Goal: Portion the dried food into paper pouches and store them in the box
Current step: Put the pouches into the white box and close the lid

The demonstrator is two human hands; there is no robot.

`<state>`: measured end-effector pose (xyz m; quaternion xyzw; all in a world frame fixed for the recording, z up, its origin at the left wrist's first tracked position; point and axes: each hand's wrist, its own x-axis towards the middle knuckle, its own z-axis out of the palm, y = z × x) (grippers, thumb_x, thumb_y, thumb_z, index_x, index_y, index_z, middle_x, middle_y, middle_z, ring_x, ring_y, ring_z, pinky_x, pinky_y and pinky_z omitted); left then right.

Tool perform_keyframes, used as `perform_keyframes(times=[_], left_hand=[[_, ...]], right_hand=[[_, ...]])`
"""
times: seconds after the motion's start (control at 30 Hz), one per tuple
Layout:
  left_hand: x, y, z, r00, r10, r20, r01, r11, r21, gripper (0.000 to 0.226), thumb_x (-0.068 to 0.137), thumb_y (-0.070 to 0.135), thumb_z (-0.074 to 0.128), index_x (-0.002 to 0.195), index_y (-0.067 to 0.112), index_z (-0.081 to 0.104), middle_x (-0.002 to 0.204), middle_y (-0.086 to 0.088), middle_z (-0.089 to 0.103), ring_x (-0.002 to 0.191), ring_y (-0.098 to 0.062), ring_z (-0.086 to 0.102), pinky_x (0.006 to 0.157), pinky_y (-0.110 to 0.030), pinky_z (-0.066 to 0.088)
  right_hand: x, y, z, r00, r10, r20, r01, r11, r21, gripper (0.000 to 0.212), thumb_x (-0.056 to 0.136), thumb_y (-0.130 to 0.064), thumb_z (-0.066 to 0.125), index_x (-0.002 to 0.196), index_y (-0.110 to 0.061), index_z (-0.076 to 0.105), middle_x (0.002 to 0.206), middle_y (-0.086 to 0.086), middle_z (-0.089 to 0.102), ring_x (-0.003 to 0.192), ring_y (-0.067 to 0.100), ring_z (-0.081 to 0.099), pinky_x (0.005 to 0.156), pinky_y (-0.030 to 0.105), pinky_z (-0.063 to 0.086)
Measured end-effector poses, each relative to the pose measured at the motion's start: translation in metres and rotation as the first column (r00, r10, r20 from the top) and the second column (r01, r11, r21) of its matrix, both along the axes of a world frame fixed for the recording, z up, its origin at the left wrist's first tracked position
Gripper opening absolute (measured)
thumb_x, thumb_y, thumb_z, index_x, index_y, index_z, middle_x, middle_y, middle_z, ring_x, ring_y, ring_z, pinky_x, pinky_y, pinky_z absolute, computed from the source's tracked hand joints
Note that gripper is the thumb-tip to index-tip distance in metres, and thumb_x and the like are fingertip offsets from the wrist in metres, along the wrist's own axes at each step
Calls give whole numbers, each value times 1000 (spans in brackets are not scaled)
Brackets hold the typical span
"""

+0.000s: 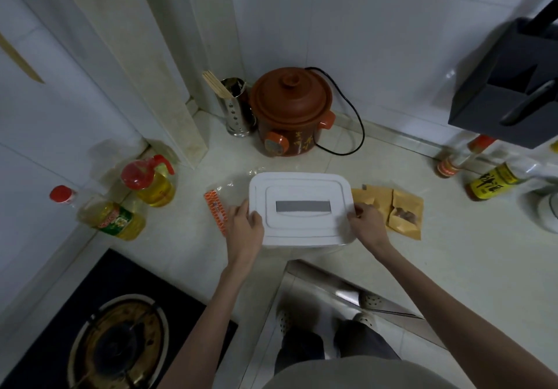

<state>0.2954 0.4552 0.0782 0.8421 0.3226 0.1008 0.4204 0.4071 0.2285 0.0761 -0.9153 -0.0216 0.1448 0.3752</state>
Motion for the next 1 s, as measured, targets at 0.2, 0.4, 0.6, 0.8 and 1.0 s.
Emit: perform_keyframes(times=[0.2,0.4,0.6,0.8,1.0], left_hand=[[40,-49,12,989,-148,20,147,987,72,38,94,15,51,131,19,57,111,-3,56,100,-18,56,83,-25,45],[80,-153,3,928,-372,39,372,928,4,33,93,19,59,126,25,59,113,6,59,103,-9,54,79,-20,45],[101,-263,-29,791,-596,-137,576,801,-161,35,87,3,58,121,13,63,108,-4,70,97,-21,65,83,-31,54],[101,-341,-62,721,-620,-309,497,774,-393,33,86,2,49,108,20,65,105,-5,68,89,-18,60,77,-30,51],[102,-382,-78,697,-586,-414,361,785,-504,31,84,3,50,108,14,64,102,-9,67,90,-24,62,75,-33,51]], right_hand=[[6,-64,13,986,-162,41,162,987,17,15,82,-3,57,87,11,60,85,26,64,80,42,59,68,47,49],[0,-181,6,933,-360,11,360,927,-104,16,82,-6,57,90,8,60,90,23,63,82,38,58,72,43,48],[-22,-295,-11,848,-510,-148,483,856,-184,21,87,-9,55,96,9,63,100,25,66,96,39,61,78,38,46],[-29,-376,-36,763,-542,-354,477,840,-258,28,93,-16,46,69,-3,52,81,16,55,80,29,58,67,26,36],[-18,-414,-62,744,-485,-460,398,874,-278,22,92,-13,44,86,3,58,91,20,60,82,26,55,69,26,36]])
